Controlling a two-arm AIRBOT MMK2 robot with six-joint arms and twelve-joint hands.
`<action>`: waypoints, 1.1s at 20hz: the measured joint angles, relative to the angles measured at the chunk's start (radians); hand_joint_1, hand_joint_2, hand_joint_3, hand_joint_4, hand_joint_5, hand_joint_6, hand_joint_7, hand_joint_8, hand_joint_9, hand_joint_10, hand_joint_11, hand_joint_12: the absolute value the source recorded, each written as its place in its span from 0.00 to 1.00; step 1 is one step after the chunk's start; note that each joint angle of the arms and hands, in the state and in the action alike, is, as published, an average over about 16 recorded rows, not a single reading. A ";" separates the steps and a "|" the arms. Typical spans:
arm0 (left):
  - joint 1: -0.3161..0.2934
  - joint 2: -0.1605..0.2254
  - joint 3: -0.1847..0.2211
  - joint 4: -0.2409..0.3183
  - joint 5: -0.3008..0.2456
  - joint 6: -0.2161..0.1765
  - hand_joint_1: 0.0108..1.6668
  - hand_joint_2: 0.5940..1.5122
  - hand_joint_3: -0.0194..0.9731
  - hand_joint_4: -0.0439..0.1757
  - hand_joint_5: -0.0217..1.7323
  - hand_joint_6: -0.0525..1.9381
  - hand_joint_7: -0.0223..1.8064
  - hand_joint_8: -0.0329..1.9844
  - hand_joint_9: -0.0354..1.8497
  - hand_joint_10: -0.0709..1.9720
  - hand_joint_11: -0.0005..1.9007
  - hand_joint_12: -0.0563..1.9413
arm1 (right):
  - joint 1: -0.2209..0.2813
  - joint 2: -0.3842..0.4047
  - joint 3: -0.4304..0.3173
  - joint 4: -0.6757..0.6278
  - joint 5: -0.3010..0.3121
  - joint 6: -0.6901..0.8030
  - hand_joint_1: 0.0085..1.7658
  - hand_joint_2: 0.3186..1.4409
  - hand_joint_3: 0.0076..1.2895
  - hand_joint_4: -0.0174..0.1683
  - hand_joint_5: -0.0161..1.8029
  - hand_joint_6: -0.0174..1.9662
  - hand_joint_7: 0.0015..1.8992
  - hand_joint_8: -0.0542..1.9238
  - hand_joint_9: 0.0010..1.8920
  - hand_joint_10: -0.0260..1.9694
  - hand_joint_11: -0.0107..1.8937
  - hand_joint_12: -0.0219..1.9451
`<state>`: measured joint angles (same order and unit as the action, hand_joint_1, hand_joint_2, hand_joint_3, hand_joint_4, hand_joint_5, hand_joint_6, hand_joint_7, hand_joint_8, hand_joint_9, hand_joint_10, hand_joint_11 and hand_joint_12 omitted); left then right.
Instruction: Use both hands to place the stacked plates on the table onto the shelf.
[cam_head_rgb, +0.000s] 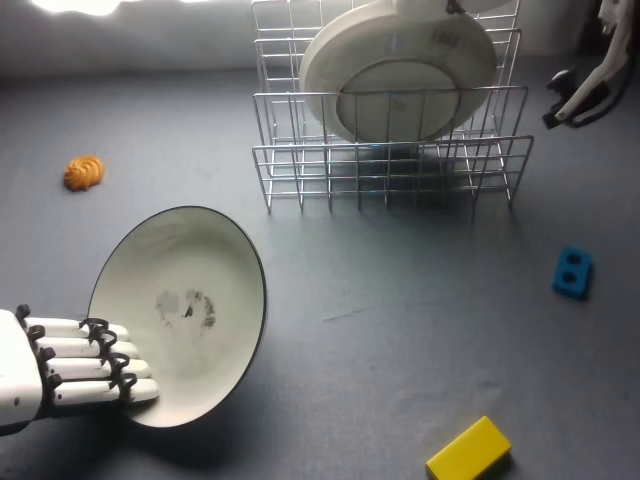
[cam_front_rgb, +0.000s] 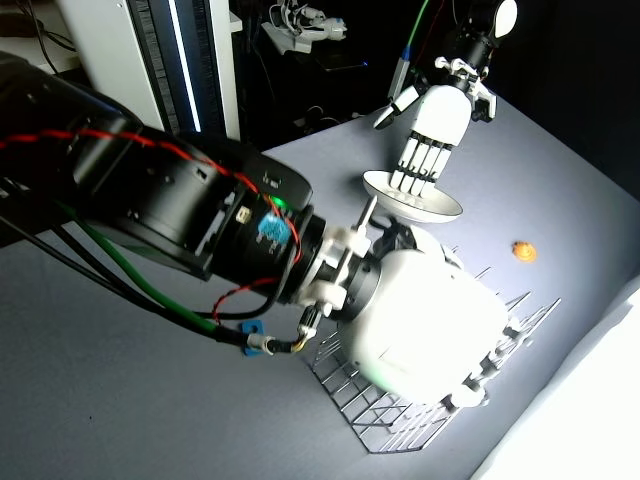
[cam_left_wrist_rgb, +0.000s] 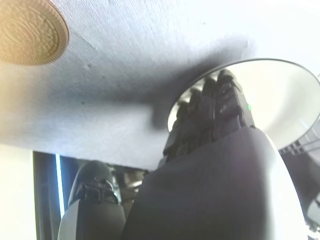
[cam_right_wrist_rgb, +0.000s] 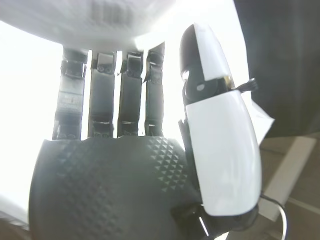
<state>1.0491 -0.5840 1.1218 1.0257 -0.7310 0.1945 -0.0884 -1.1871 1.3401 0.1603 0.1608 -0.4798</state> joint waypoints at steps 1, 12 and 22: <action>0.002 -0.001 0.002 -0.001 -0.005 0.000 0.00 0.57 0.03 0.15 0.01 0.01 0.01 0.01 0.02 0.04 0.01 0.02 | 0.008 0.008 -0.019 -0.033 0.016 -0.015 0.59 0.71 0.00 0.08 0.41 0.10 0.47 0.05 0.40 0.16 0.20 0.70; 0.032 -0.006 0.036 -0.002 -0.074 0.000 0.00 0.57 0.03 0.15 0.01 0.01 0.01 0.01 0.02 0.03 0.01 0.02 | 0.012 0.079 -0.318 -0.409 0.213 -0.375 0.56 0.68 0.00 0.10 0.33 0.05 0.35 0.04 0.30 0.12 0.11 0.65; 0.059 -0.002 0.006 -0.077 -0.070 0.003 0.00 0.56 0.03 0.15 0.01 0.02 0.01 0.01 0.02 0.03 0.01 0.02 | -0.162 0.020 -0.440 -0.516 0.265 -0.701 0.61 0.60 0.00 0.12 0.10 0.03 0.09 0.04 0.08 0.03 0.02 0.21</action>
<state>1.1085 -0.5863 1.1278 0.9486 -0.8008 0.1971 -0.2501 -1.1673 0.9003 -0.3556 0.4255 -1.1809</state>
